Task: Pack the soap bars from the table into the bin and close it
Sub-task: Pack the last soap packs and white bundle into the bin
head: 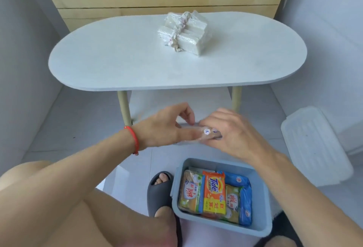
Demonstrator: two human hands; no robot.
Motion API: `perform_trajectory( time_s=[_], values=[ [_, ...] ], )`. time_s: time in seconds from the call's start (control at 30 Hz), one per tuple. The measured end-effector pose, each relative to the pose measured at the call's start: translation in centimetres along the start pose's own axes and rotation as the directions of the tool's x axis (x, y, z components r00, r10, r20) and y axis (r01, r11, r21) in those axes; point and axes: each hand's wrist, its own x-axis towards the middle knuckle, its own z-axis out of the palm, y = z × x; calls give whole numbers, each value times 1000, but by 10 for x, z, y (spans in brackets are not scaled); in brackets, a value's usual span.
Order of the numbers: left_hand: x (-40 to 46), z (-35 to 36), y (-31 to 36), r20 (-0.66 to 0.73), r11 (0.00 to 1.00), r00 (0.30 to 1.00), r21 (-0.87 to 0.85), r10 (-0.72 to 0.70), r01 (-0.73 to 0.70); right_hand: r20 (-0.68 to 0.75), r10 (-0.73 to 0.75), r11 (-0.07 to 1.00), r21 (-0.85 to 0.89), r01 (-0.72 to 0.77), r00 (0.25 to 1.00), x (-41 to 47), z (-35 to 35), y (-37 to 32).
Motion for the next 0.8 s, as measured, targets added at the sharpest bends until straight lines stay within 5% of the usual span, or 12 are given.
perform_trajectory(
  time_s=[0.1, 0.2, 0.37, 0.57, 0.67, 0.8],
  values=[
    [18, 42, -32, 205, 979, 969, 175, -136, 100, 337, 180, 983, -18, -185, 924, -34, 15, 12],
    [35, 70, -67, 221, 880, 933, 446, -284, 162, 422, 270, 963, -121, -242, 866, -59, 45, 18],
    [49, 87, -97, 195, 781, 920, 603, -339, 160, 347, 319, 944, -202, -262, 882, -93, 97, 17],
    [35, 105, -106, 105, 670, 994, 741, -41, -51, 206, 384, 911, -241, -334, 900, -111, 143, 10],
    [25, 122, -113, 168, 577, 980, 792, 107, -199, 135, 398, 897, -263, -354, 908, -123, 150, 7],
    [19, 145, -133, 309, 570, 950, 773, 45, -279, 161, 492, 862, -222, -455, 855, -146, 162, -5]
  ],
)
